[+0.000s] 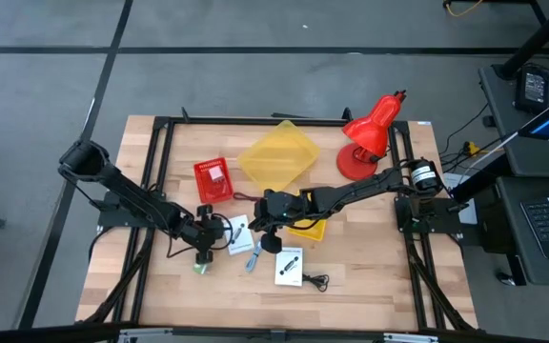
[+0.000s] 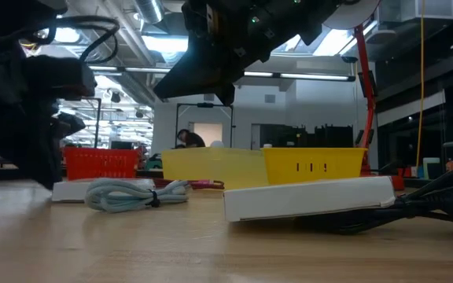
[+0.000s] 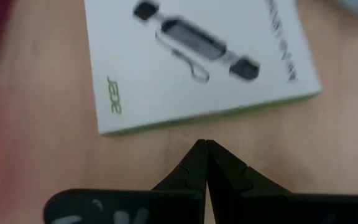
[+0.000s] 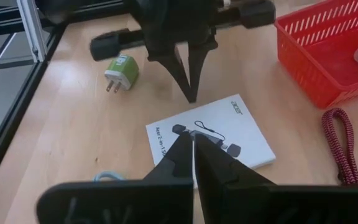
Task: Pick and place items into bin
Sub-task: Put the left white box into the small yellow bin
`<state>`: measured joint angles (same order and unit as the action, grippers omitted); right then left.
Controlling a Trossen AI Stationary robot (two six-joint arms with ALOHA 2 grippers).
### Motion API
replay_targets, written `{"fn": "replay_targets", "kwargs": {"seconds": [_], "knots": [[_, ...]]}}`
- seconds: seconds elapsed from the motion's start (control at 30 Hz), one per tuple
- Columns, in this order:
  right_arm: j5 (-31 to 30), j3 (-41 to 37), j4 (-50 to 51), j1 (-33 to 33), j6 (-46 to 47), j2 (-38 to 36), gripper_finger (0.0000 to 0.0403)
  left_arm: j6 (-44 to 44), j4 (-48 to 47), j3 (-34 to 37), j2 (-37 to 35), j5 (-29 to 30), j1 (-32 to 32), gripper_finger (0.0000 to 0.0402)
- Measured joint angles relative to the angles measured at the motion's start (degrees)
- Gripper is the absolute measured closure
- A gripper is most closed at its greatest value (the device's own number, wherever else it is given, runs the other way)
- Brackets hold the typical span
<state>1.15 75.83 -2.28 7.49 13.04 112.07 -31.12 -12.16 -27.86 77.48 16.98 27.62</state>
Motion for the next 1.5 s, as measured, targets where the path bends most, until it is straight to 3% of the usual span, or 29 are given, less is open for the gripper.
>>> {"fn": "replay_targets", "kwargs": {"seconds": [0.2, 0.47, 1.5], "knots": [[0.00, 0.00, 0.02, 0.00, 0.00, 0.00, 0.0402, 2.50, 0.76, -0.60, -3.16, 1.58, 0.24, 0.0400], [0.00, 0.00, 0.02, 0.00, -0.01, 0.00, 0.0402, 6.24, 4.53, -0.59, -1.29, 0.93, -1.22, 0.0400], [0.00, 0.00, 0.03, 0.02, -0.04, -0.07, 0.0402, 4.27, 4.83, -0.54, 4.23, -2.12, -1.91, 0.0400]]}}
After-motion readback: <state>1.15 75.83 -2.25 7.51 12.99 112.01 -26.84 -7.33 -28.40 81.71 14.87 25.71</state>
